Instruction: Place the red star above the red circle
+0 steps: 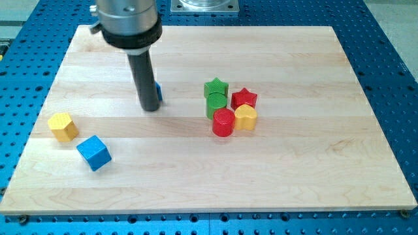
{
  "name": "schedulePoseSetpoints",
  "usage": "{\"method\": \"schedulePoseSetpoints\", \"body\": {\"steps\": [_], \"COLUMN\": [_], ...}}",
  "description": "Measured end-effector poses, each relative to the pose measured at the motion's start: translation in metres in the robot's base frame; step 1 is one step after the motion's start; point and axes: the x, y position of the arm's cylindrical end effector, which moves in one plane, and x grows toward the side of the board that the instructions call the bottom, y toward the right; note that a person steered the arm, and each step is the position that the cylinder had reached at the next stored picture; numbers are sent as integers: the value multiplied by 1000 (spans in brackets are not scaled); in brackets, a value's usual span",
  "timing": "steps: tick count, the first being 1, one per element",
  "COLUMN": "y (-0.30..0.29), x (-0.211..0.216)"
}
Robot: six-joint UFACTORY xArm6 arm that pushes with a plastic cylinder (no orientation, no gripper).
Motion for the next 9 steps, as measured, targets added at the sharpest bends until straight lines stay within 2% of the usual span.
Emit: {"method": "schedulePoseSetpoints", "body": {"steps": [1,3,4,5,7,9], "y": [8,139,212,257,194,145], "x": [-38,-51,-42,-38,6,19]}}
